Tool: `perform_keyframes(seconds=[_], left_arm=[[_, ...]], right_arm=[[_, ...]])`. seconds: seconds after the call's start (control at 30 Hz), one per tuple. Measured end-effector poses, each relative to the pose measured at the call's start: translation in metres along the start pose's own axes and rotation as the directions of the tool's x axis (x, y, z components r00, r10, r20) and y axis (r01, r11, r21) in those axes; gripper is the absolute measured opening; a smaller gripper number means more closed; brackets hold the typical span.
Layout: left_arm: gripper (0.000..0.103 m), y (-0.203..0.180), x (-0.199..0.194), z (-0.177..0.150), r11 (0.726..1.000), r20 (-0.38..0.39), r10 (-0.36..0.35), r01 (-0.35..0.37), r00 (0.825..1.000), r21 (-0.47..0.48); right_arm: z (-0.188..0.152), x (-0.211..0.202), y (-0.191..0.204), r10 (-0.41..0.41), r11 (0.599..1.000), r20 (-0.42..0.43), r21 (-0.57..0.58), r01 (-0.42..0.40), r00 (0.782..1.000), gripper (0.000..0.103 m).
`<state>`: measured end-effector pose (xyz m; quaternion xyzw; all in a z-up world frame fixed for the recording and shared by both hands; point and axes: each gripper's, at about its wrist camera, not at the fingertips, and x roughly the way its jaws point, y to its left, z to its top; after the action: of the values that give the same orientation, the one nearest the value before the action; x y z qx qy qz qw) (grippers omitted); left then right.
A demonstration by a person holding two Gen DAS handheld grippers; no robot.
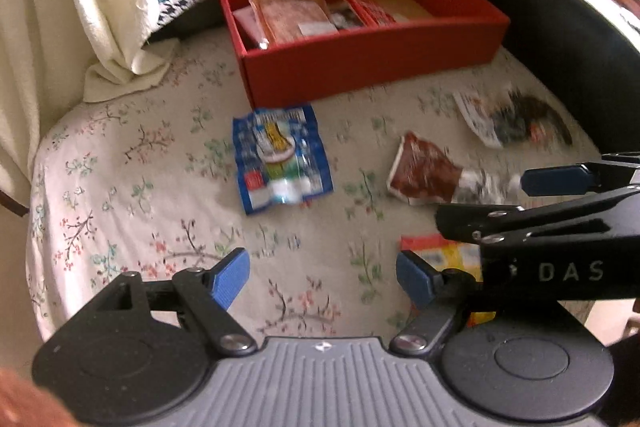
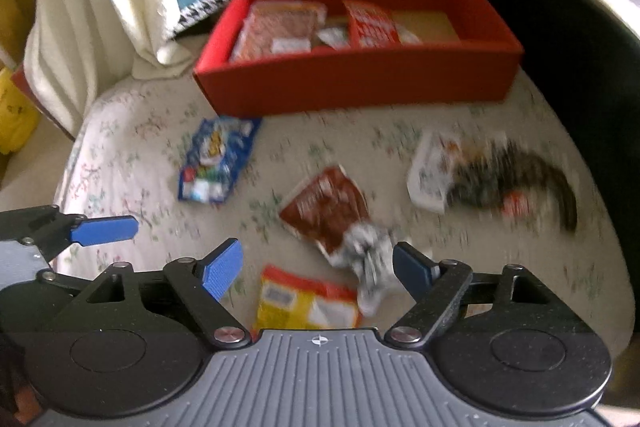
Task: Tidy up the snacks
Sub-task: 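Move both tools back from the red box over the loose snacks, then close the right tool on the yellow-red chip bag while the left tool grasps the blue sausage pack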
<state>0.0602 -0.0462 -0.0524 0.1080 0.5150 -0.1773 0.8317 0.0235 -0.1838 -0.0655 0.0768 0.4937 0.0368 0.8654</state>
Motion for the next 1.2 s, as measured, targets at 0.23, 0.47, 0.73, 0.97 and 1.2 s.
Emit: perform_keyframes(seconds=[0.23,0.47,0.73,0.97,1.2], left_arm=[[0.074,0.005,-0.001,-0.010,1.000,-0.016,0.021,-0.021,1.000,0.015],[0.074,0.024,-0.005,-0.007,0.998,0.001,0.030,-0.029,1.000,-0.058],[0.074,0.028,-0.003,0.001,0.994,0.014,-0.007,0.009,1.000,-0.113],[0.074,0.047,-0.005,0.013,0.984,0.027,-0.019,0.023,0.999,-0.174],[0.074,0.092,0.002,0.035,0.934,0.031,-0.027,0.036,0.999,-0.355]], right_arm=[[-0.023,0.003,-0.016,-0.043,0.996,-0.041,0.078,0.046,0.998,0.087],[-0.027,0.012,-0.015,-0.040,0.996,-0.091,0.080,0.047,0.995,0.087],[-0.033,0.032,0.015,-0.028,0.999,-0.157,-0.035,0.023,0.987,0.088],[-0.042,0.034,0.029,-0.083,0.980,-0.144,-0.189,0.055,0.986,0.081],[-0.036,0.026,0.017,-0.042,0.985,-0.139,-0.171,0.017,0.989,0.074]])
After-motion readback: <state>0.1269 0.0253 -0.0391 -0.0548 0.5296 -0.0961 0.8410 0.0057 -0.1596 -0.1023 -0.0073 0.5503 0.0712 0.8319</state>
